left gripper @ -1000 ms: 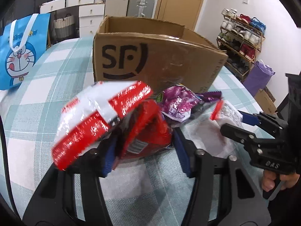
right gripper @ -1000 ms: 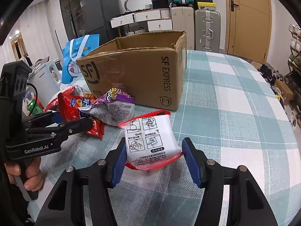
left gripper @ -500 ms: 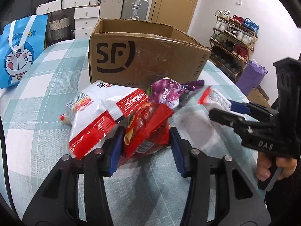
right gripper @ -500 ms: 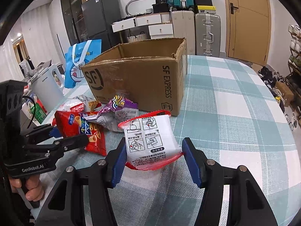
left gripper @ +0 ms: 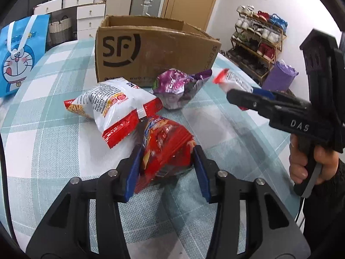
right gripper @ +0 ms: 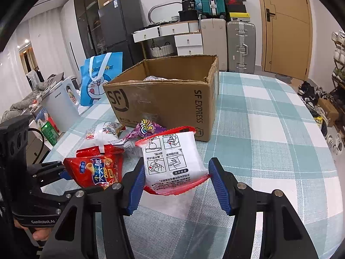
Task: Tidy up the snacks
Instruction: 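Grasp the white-red pack with the right tool while the left tool grasps a red chip bag, then lift both held packs and carry them over the SF box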
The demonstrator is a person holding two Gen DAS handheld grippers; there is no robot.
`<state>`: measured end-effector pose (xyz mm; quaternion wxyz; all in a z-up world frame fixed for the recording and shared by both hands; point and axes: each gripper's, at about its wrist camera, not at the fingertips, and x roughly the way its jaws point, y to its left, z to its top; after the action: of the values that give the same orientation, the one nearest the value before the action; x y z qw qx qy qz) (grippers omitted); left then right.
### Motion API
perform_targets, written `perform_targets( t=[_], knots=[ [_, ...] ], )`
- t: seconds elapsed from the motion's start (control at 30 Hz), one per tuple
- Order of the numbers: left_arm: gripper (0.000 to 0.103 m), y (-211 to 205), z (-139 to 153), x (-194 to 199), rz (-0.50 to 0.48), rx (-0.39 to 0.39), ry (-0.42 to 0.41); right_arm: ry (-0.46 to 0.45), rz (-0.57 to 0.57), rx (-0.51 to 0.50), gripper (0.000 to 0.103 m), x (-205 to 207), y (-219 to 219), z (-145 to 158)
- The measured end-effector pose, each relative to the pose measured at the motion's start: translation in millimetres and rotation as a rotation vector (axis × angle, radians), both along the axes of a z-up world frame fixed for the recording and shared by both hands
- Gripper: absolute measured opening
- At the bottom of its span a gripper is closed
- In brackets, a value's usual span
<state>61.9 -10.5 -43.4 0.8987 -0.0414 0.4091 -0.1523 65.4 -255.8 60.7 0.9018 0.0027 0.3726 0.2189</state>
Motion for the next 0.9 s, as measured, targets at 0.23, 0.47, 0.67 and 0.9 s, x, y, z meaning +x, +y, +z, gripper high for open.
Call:
perform_targets(
  t=[0.23, 0.47, 0.67, 0.9],
  knots=[
    [0.066, -6, -11, 11, -0.009, 0.022, 0.078, -0.004, 0.005, 0.002, 0.059, -2, 1, 3],
    [0.070, -20, -11, 20, -0.016, 0.080, 0.069, -0.003, 0.004, 0.004, 0.059, -3, 0, 3],
    [0.046, -21, -9, 17, -0.039, 0.073, 0.043, -0.005, 0.006, 0.007, 0.059, -4, 0, 3],
    [0.045, -18, 0, 9, -0.041, 0.039, 0.002, -0.013, 0.004, 0.013, 0.059, -4, -1, 5]
  ],
)
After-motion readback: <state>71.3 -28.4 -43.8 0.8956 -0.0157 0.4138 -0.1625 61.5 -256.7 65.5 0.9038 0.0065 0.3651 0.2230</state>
